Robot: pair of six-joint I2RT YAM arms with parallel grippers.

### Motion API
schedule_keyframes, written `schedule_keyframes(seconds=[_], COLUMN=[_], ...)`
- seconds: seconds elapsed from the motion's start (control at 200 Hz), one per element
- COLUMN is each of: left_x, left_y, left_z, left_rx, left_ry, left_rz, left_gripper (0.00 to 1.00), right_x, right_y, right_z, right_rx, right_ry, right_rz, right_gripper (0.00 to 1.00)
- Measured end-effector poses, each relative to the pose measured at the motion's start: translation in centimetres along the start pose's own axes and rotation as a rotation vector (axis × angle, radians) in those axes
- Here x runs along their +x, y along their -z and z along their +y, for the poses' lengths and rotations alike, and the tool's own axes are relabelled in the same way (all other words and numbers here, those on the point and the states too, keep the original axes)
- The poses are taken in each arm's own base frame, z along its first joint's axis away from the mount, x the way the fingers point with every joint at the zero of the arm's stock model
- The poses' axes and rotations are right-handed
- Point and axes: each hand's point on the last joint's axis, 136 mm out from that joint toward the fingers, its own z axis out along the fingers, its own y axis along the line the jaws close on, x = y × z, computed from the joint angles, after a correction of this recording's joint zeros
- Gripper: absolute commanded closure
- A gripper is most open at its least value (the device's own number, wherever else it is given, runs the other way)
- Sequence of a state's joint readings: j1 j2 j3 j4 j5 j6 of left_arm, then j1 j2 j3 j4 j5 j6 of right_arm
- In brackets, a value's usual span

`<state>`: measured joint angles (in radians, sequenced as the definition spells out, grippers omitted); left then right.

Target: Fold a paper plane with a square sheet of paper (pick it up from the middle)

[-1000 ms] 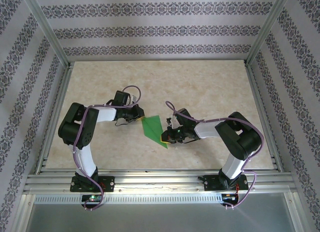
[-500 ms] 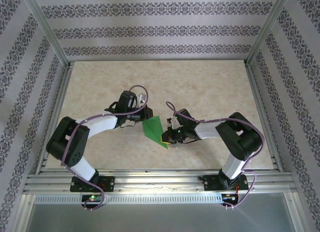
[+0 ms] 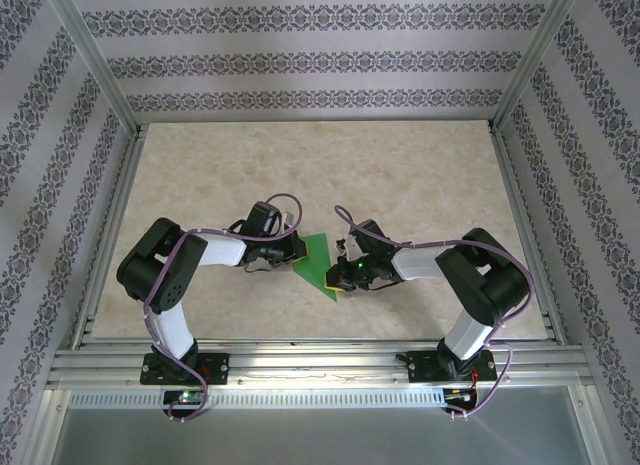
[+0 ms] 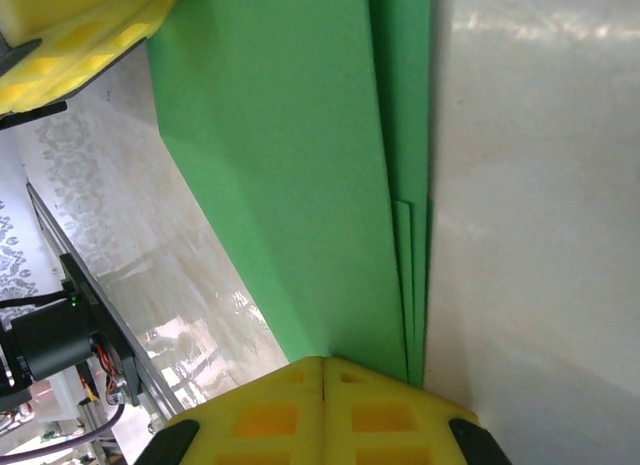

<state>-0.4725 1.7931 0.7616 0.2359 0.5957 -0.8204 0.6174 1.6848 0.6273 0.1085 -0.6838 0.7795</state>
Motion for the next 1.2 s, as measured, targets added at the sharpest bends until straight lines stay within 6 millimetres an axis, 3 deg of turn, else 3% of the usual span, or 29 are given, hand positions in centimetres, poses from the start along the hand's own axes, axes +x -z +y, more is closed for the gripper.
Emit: schedule_keyframes(seconds=[0.27, 0.505, 0.834, 1.009, 1.199], left_x=[-0.8, -1.8, -1.4, -1.4, -1.4], left_y=[1.6, 0.6, -1.2, -1.2, -1.0], left_z=[-1.6, -2.9, -0.9, -0.9, -0.8], left_rx=[0.027, 0.059, 0.018, 0.017, 0.007], left_ry=[-0.008, -0.014, 0.026, 0.026, 0.027], left_rz=[-0.057, -0.057, -0.027, -0.027, -0.033], left_gripper=[0.97, 0.97, 1.0, 1.0, 1.0], right_x=[0.5, 0.7, 1.0, -0.9, -3.1], right_y=[0.4, 0.6, 1.5, 2.1, 0.2], right_z=[-0.4, -0.5, 0.0, 3.6, 3.5], right_rx=[0.03, 0.043, 0.098, 0.067, 0.081], right_ry=[-0.02, -0.029, -0.033, 0.038, 0.016], right_rz=[0.008, 0.009, -0.001, -0.061, -0.065], right_gripper=[1.0, 1.0, 1.0, 1.0, 0.98])
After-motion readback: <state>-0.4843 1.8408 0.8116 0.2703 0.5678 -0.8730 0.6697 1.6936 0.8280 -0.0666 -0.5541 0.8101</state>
